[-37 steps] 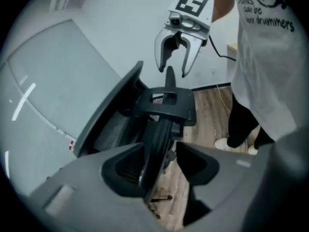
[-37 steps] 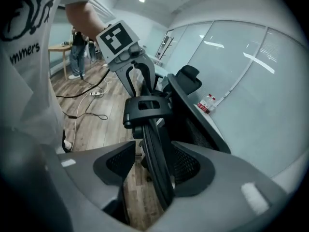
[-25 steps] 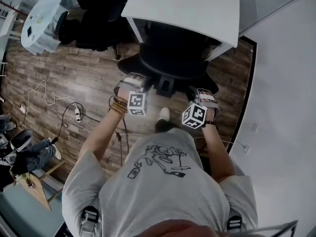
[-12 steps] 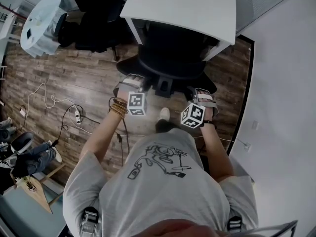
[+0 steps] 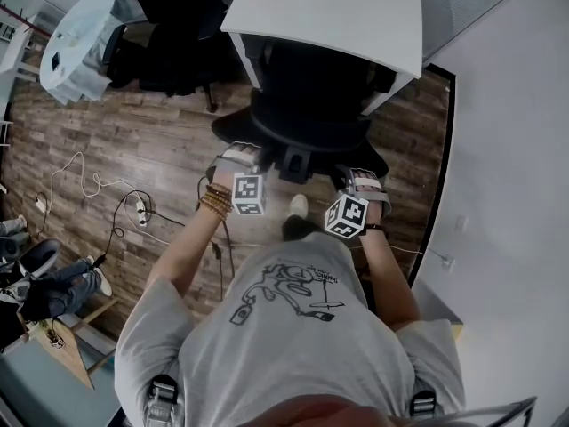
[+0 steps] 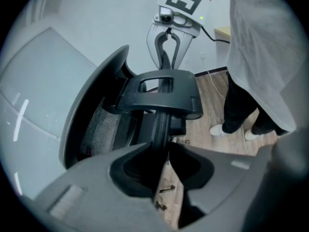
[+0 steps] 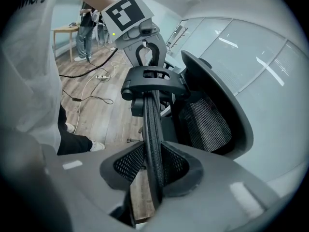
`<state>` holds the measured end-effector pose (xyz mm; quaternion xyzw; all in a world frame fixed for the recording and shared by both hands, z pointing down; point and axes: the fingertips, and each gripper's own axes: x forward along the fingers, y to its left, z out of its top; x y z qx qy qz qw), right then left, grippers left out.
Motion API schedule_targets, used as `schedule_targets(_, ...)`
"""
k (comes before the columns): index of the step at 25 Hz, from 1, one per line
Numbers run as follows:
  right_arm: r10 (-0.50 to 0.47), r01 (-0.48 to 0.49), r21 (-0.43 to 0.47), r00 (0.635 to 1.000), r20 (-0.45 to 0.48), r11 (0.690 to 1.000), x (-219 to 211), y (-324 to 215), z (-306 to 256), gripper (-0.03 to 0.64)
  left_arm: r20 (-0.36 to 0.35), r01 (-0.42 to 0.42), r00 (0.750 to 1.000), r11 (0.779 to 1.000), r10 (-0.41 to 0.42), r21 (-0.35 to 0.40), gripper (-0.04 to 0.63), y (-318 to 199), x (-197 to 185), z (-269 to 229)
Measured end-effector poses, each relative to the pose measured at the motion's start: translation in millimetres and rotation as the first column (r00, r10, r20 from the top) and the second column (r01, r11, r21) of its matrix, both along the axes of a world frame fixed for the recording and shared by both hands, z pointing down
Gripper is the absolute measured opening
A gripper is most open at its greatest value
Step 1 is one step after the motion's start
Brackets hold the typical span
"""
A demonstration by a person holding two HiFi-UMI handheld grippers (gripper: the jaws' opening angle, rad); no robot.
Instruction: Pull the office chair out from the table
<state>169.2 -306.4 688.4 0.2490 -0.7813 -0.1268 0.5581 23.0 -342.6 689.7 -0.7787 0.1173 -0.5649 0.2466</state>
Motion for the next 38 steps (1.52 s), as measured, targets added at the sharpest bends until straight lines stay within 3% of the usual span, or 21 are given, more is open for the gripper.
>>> schedule_targets(21,0.013,-0.013,0.024,1.000,-0.005,1.000,-26,108,-1,0.113,-0.001,0.003,1.000,1.000,-0.003,-0.005,0.112,106,-25,-2)
schedule_targets(38,0.061,-0.061,-0.018,0.998,-0.001,0.998,-61,175,1,0.120,-0.007,-0.034,0.999,0.999,0.034,0.008,0.107,179,-62,-1)
